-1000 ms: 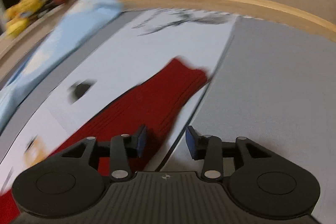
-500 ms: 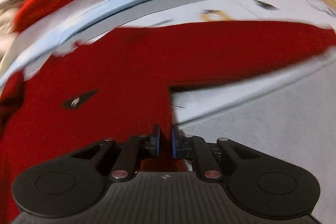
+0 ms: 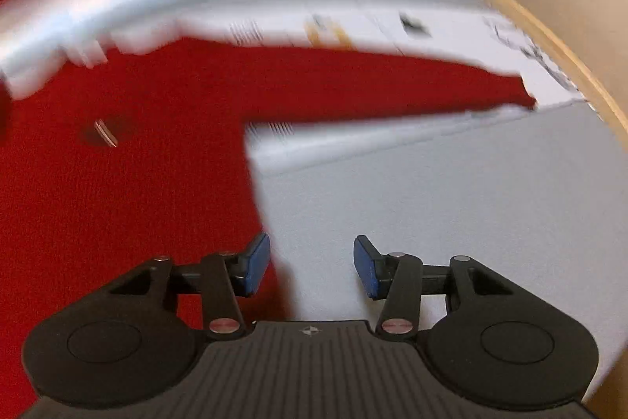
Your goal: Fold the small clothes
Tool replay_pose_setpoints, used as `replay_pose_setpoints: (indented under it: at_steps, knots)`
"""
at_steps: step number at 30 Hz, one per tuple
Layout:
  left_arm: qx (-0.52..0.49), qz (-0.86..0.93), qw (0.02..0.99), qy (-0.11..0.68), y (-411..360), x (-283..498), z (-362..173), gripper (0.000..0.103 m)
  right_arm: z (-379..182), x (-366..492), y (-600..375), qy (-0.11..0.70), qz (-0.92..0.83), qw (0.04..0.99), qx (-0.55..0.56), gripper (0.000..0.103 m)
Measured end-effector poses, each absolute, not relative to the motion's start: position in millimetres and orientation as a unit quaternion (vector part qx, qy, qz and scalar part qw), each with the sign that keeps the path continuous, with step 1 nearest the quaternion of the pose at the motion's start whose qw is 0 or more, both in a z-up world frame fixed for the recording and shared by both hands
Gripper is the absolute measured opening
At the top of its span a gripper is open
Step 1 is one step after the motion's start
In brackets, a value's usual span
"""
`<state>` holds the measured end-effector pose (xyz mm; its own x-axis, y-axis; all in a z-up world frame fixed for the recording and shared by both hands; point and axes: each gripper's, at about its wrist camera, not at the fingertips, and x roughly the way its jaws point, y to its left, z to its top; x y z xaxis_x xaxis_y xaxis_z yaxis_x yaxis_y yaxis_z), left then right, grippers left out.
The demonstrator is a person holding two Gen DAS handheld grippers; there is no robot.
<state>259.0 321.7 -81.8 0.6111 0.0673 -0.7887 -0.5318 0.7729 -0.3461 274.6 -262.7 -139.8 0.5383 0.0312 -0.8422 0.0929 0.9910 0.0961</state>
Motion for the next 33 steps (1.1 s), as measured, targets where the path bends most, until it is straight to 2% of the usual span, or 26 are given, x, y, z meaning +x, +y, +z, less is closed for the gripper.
replay_pose_setpoints:
  at_steps: [4, 6, 8, 11, 14, 15, 22, 27, 28, 29, 30, 33]
  knots:
    - [-0.346, 0.177, 0.838, 0.382, 337.2, 253.4, -92.2, 0.034, -87.8, 277.6, -217.5, 0.417, 0.065, 0.900, 0.109, 0.059]
    - [-0.374, 0.177, 0.830, 0.375, 339.7, 254.5, -103.2, 0.034, -76.8, 279.0, -198.2, 0.384, 0.107, 0.910, 0.118, 0.064]
    - [-0.412, 0.171, 0.816, 0.368, 342.2, 257.0, -118.5, 0.034, -80.9, 276.6, -181.2, 0.365, 0.137, 0.914, 0.116, 0.064]
    - [-0.488, 0.169, 0.782, 0.349, 347.9, 261.3, -145.6, 0.035, -105.4, 287.9, -158.8, 0.424, 0.136, 0.892, 0.080, 0.064]
    - [-0.556, 0.169, 0.751, 0.314, 355.1, 270.5, -168.3, 0.048, -131.9, 299.4, -143.4, 0.449, 0.182, 0.870, 0.089, 0.064]
    - [-0.577, 0.171, 0.739, 0.302, 356.9, 274.7, -176.5, 0.049, -139.4, 301.3, -137.0, 0.459, 0.186, 0.866, 0.076, 0.063]
    - [-0.646, 0.175, 0.691, 0.271, 361.2, 309.0, -226.5, 0.052, -161.2, 307.9, -114.0, 0.512, 0.228, 0.828, 0.024, 0.064]
    - [-0.653, 0.176, 0.688, 0.264, 363.5, 336.4, -247.3, 0.052, -169.8, 312.0, -111.2, 0.530, 0.237, 0.814, 0.006, 0.064]
    - [-0.648, 0.174, 0.693, 0.265, 365.1, 340.7, -248.6, 0.050, -172.6, 314.6, -110.0, 0.533, 0.236, 0.813, 0.008, 0.064]
    - [-0.638, 0.179, 0.700, 0.268, 367.3, 342.2, -247.3, 0.034, -173.6, 315.1, -107.5, 0.534, 0.235, 0.812, 0.008, 0.064]
    - [-0.621, 0.191, 0.711, 0.267, 370.7, 341.4, -243.2, 0.013, -174.1, 317.1, -106.5, 0.535, 0.235, 0.812, 0.009, 0.064]
    - [-0.500, 0.259, 0.782, 0.268, 391.4, 335.3, -200.8, 0.009, -175.2, 319.1, -102.6, 0.533, 0.233, 0.813, 0.003, 0.064]
